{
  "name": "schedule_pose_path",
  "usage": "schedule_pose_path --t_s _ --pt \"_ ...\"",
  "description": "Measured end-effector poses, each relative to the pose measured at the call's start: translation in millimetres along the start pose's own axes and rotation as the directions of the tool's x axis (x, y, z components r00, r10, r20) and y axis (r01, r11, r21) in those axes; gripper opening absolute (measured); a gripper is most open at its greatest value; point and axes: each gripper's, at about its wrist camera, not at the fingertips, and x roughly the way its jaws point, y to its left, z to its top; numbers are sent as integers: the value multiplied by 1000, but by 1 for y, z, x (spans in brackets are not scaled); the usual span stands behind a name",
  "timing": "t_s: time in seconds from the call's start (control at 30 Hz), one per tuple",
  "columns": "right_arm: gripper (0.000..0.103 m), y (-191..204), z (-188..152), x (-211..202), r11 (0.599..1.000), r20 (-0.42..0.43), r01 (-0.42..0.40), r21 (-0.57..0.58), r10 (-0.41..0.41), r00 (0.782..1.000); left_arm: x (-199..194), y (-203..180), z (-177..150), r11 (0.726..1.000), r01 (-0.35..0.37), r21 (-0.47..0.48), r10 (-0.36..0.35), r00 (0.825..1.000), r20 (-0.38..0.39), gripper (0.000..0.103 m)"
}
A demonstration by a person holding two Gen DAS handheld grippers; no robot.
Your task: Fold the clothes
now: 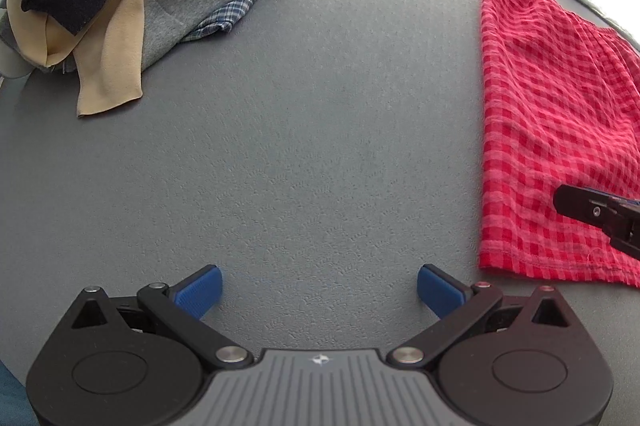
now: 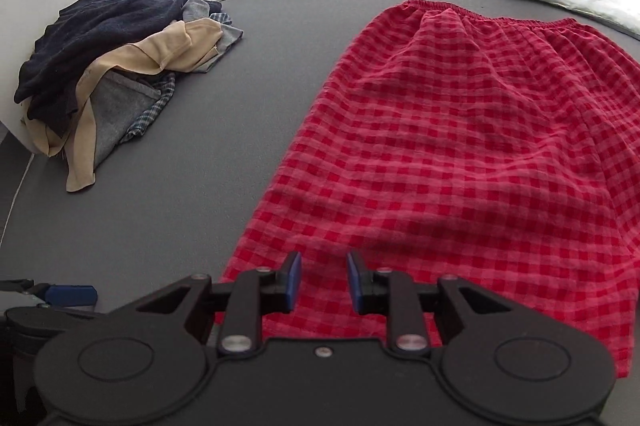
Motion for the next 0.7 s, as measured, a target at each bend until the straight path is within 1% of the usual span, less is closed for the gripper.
schedule_pose_path --t_s 0.03,0.1,0.17,0.23,0.3,0.37,0.43,0.5,0.7 --pt "26 1 3 4 999 -29 5 44 -4 1000 1 0 0 1000 1 1 -1 1000 -1 103" --pt "26 -4 10 9 985 -80 -16 173 31 996 2 1 0 1000 4 2 -4 1000 -3 103" --pt "26 -9 13 12 952 -112 -46 303 83 990 3 2 0 1000 7 3 -7 1000 -5 103" --pt "27 -13 15 14 908 -129 -77 412 141 982 4 3 0 1000 9 5 -9 1000 -7 103" --pt "29 -13 14 15 866 -146 -88 492 181 973 4 3 0 1000 10 8 -10 1000 -7 103" --pt "30 -11 12 18 832 -167 -93 548 218 962 4 3 0 1000 10 10 -10 1000 -7 103" --pt "32 -8 9 20 819 -178 -89 568 227 958 4 3 0 1000 11 13 -11 1000 -7 103" --pt "35 -8 7 22 809 -189 -77 582 227 955 4 4 0 1000 12 16 -12 1000 -7 103" --pt "38 -14 3 29 773 -215 -49 632 237 948 5 4 1 1000 15 24 -14 1000 -7 103"
